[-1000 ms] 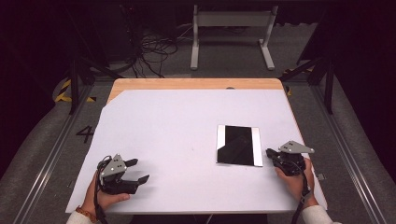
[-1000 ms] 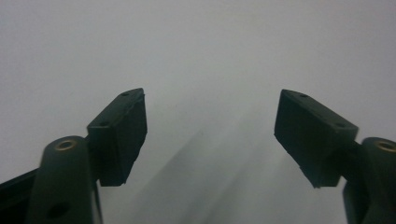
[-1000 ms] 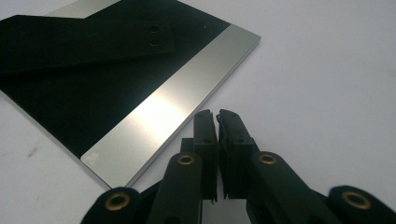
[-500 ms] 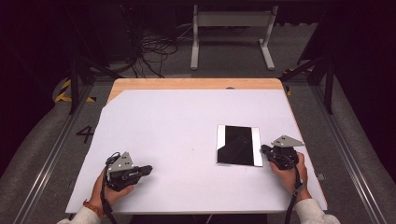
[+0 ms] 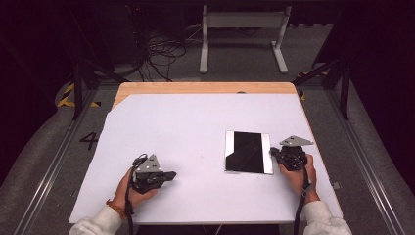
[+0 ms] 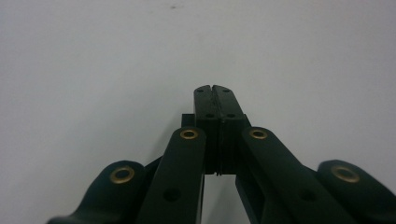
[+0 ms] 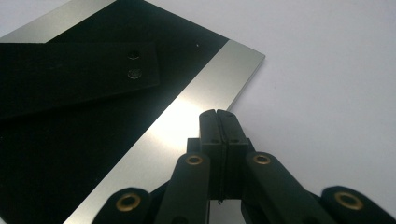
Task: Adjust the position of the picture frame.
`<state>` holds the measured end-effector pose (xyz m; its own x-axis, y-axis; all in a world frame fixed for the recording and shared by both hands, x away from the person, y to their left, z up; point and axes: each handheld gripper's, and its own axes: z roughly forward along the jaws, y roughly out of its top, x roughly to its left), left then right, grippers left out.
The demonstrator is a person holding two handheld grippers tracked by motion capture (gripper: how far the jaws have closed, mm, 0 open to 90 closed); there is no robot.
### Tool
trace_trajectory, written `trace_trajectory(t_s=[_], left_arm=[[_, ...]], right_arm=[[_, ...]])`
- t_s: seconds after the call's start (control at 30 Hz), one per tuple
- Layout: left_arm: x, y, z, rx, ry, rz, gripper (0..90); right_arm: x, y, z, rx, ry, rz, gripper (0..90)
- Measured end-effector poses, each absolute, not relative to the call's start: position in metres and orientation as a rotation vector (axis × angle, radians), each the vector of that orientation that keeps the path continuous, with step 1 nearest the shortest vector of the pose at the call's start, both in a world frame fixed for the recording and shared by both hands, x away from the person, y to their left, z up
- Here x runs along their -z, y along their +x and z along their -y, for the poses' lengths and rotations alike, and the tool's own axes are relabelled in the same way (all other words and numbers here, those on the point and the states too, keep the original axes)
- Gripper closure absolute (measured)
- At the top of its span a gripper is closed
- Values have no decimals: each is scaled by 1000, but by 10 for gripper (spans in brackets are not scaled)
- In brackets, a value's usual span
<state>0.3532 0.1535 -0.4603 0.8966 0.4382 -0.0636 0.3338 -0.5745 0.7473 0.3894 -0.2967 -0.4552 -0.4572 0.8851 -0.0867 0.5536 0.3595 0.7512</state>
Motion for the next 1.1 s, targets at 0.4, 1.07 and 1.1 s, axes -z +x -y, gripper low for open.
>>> trace_trajectory(t_s=[0.4,1.07,1.1], left_arm=[[459,385,-82,-154,2265,-461,900],[465,392,-35,-106,2276,-422,897],[465,392,-35,-103,2276,-422,897]], right_arm=[[455,401,292,-938,1251,-2154,900],[455,425,290,-936,1289,-2127,900],[455,426,290,-939,1288,-2132,900]])
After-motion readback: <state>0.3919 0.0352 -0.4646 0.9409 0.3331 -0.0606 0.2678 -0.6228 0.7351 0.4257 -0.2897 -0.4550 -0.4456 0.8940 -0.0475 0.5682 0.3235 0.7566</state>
